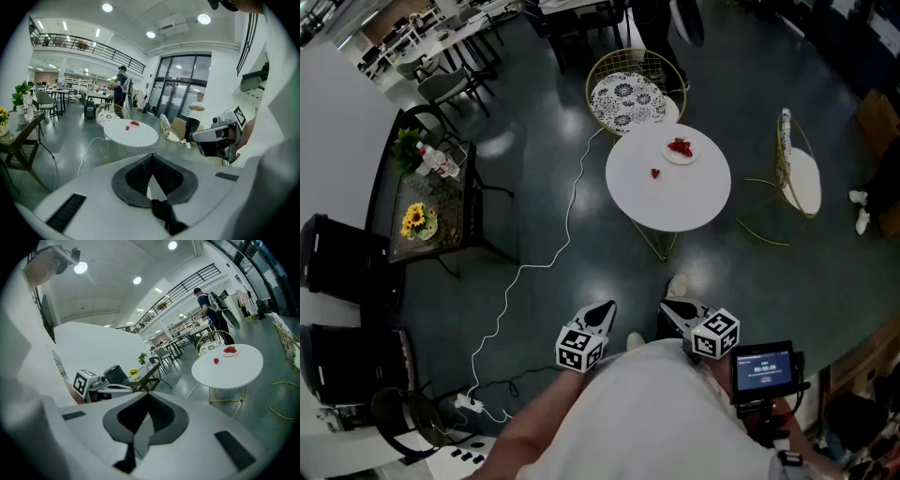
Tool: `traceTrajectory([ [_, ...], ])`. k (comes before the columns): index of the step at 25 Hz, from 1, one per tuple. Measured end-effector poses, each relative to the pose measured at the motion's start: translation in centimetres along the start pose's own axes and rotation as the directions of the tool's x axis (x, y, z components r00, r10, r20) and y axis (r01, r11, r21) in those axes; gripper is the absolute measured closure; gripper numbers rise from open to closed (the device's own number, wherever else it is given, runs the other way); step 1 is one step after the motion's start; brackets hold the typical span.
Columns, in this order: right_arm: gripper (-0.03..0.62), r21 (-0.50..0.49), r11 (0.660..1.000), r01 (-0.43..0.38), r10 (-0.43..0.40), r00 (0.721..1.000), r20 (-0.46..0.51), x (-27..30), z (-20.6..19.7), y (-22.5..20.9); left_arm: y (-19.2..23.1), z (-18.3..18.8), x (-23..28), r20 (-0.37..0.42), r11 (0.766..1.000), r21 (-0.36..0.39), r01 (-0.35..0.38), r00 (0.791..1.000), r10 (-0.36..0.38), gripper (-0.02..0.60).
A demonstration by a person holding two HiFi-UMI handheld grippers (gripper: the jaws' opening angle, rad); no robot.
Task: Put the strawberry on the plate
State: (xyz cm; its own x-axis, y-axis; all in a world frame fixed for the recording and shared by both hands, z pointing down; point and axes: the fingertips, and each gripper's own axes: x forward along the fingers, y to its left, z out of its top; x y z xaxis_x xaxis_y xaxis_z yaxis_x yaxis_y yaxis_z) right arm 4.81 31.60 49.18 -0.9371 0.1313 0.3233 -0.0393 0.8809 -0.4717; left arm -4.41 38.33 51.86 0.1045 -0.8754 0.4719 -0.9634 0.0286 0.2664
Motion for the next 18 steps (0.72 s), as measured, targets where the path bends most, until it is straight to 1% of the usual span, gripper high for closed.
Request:
traceTrajectory([
  [5,0.586,0.024,1.000,0.008,-0.009,0.998,0.059,-0.7,0.3,1.7,-0.3,-0.9,-1.9,-0.002,1.000,-0.006,-0.011,1.000,0.011,0.574],
  [11,0.586,-0.006,1.000,0.019,-0.019,0.999,0.039,-0.9,-0.1,2.7,-1.2,-0.6,-3.0,0.022,1.000,0.003,-0.006,1.000,0.006,0.574],
  [14,0.586,-0.016,1.000,0.027,-0.027,0.999,0.033,-0.8,0.0,2.1,-1.4,-0.3,-2.5,0.037,1.000,0.009,-0.005,0.999,0.005,0.574],
  [16,0.586,-0.020,0.999,0.035,-0.035,0.999,0.033,-0.6,0.0,1.7,-1.6,-0.4,-2.2,0.040,1.000,0.015,0.002,0.999,-0.002,0.574],
  [18,0.586,-0.017,0.999,0.045,-0.045,0.999,0.031,-0.7,-0.2,2.2,-1.9,-0.7,-2.8,0.033,1.000,0.022,0.009,0.999,-0.010,0.574],
])
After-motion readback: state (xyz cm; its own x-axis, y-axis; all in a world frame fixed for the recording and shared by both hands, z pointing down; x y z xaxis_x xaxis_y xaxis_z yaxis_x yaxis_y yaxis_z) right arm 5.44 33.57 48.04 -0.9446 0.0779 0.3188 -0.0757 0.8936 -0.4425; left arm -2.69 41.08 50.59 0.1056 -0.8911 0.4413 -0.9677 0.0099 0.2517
